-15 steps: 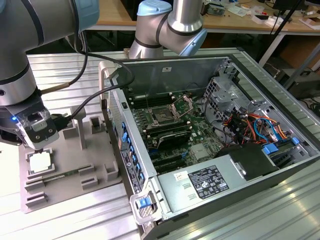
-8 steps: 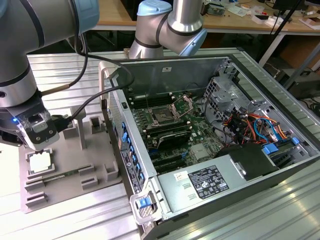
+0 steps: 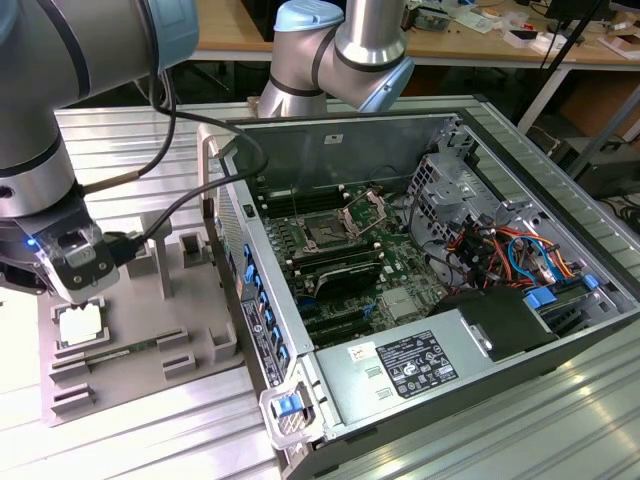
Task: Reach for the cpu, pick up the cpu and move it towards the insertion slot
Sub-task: 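Reach for the cpu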
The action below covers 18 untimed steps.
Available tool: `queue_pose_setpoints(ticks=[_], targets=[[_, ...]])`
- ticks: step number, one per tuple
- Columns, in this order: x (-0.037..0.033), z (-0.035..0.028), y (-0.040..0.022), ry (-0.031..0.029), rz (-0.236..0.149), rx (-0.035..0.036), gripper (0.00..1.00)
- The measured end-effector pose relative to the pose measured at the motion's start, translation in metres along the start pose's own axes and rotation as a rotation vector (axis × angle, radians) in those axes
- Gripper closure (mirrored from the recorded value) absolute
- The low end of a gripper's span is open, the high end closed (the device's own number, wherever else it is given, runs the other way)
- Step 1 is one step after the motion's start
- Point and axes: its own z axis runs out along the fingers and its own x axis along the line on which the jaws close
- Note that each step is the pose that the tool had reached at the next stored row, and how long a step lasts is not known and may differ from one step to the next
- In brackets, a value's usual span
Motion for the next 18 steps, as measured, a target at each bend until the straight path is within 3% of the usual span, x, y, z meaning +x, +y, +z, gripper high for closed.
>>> queue_pose_setpoints(ticks=[18], targets=[[0.0000, 0.0047, -0.0002, 0.0001, 0.000, 0.0000, 0.89]])
